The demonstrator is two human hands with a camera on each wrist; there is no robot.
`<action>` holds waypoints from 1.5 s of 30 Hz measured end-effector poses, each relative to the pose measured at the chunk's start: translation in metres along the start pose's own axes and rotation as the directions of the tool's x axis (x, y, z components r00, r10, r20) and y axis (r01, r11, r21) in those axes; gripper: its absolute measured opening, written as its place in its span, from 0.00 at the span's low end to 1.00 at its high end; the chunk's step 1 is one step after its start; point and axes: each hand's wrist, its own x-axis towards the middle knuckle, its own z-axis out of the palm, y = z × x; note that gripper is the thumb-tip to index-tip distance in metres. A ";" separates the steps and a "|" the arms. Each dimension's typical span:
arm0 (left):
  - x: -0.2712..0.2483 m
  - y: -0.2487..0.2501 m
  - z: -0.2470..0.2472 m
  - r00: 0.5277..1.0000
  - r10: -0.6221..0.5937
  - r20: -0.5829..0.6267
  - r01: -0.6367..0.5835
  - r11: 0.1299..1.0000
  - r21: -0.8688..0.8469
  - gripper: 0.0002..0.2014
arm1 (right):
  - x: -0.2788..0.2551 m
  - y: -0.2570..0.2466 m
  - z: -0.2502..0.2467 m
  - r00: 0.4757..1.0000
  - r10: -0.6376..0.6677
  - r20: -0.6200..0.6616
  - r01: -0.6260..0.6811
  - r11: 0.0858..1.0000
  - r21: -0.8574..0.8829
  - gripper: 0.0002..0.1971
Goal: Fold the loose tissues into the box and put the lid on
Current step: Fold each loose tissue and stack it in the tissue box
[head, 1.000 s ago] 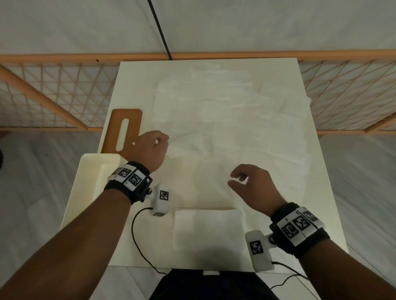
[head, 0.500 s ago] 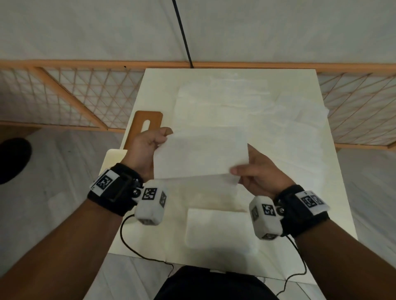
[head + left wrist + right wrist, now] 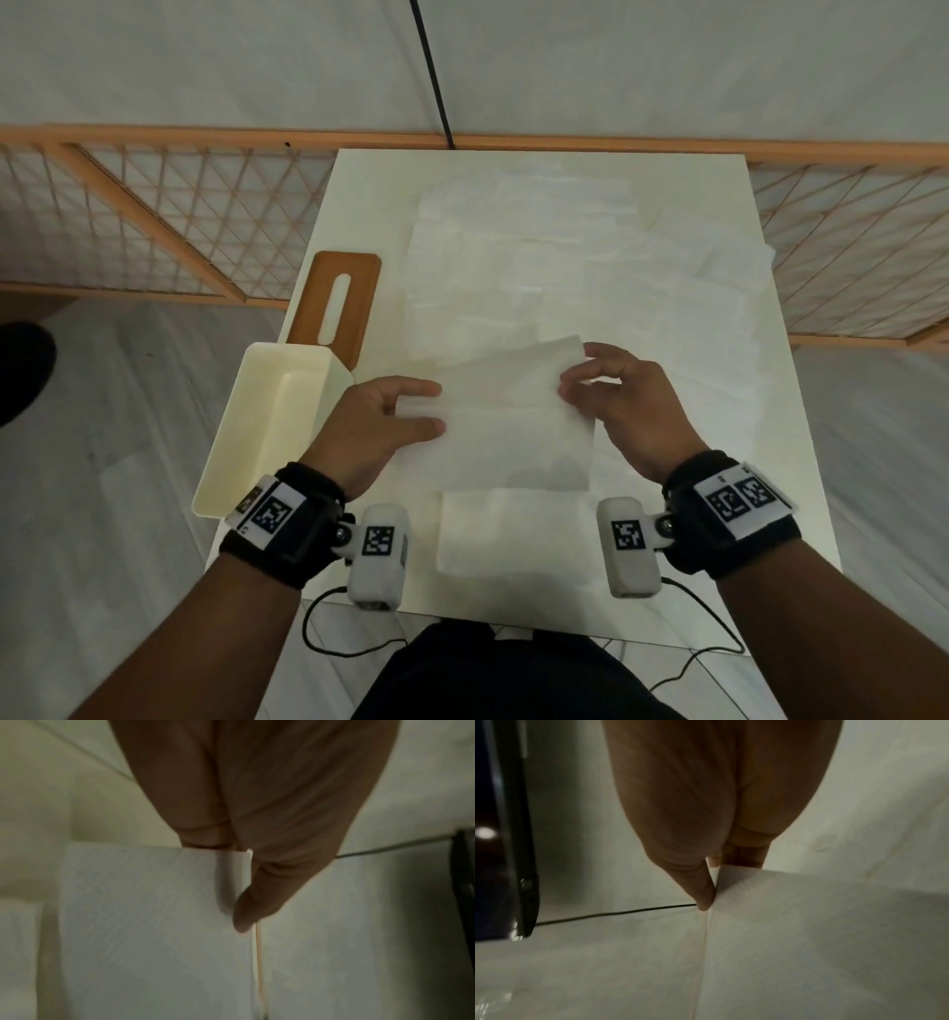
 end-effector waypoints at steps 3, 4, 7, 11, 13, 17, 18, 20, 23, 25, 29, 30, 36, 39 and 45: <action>0.003 -0.004 0.001 0.993 0.087 -0.084 -0.062 0.964 0.260 0.16 | -0.005 -0.003 -0.003 0.996 -0.035 0.080 0.044 0.993 -0.112 0.15; 0.002 -0.005 0.002 0.990 0.107 -0.097 -0.074 0.952 0.297 0.15 | -0.007 -0.005 -0.004 0.994 -0.043 0.101 0.061 0.982 -0.177 0.23; 0.003 -0.007 0.003 0.977 0.175 -0.122 -0.118 0.921 0.371 0.11 | -0.009 -0.004 -0.004 0.987 -0.130 0.093 0.155 0.921 -0.357 0.19; 0.003 -0.007 0.006 0.956 0.257 -0.141 -0.165 0.869 0.466 0.12 | -0.013 0.000 -0.005 0.964 -0.260 0.063 0.253 0.813 -0.525 0.05; 0.002 -0.004 0.009 0.939 0.307 -0.152 -0.190 0.837 0.514 0.12 | -0.016 -0.002 -0.005 0.950 -0.303 0.069 0.289 0.782 -0.552 0.03; 0.000 -0.003 0.011 0.922 0.364 -0.128 -0.235 0.794 0.561 0.07 | -0.019 -0.001 -0.011 0.941 -0.329 0.075 0.313 0.766 -0.561 0.03; -0.001 -0.004 0.011 0.922 0.372 -0.104 -0.251 0.782 0.570 0.06 | -0.020 -0.001 -0.013 0.943 -0.324 0.079 0.310 0.764 -0.565 0.04; -0.002 -0.004 0.010 0.927 0.371 -0.048 -0.277 0.767 0.578 0.06 | -0.022 -0.002 -0.018 0.948 -0.304 0.091 0.298 0.753 -0.586 0.05; -0.005 -0.004 0.012 0.954 0.298 0.023 -0.274 0.843 0.463 0.08 | -0.029 -0.008 -0.023 0.977 -0.190 0.098 0.214 0.852 -0.478 0.04; -0.007 -0.006 0.015 0.972 0.235 0.026 -0.227 0.900 0.373 0.09 | -0.032 -0.011 -0.027 0.988 -0.077 0.133 0.115 0.943 -0.312 0.03; -0.011 -0.025 0.021 0.993 0.118 0.007 -0.114 0.947 0.299 0.06 | -0.040 0.005 -0.032 0.992 0.047 0.119 -0.023 0.981 -0.194 0.02; -0.012 -0.035 0.021 0.997 0.076 0.000 -0.072 0.950 0.304 0.06 | -0.042 0.015 -0.033 0.991 0.081 0.105 -0.058 0.977 -0.203 0.02; -0.012 -0.093 0.029 0.998 0.033 -0.049 0.005 0.781 0.624 0.16 | -0.048 0.086 -0.027 0.979 0.201 0.029 -0.152 0.819 -0.553 0.04; -0.014 -0.112 0.033 1.000 0.020 -0.022 -0.001 0.761 0.649 0.10 | -0.053 0.101 -0.015 0.988 0.151 0.021 -0.099 0.743 -0.662 0.06; -0.007 -0.127 0.033 0.997 0.042 -0.058 0.009 0.732 0.682 0.03 | -0.055 0.111 -0.003 0.995 0.099 -0.013 -0.084 0.754 -0.652 0.07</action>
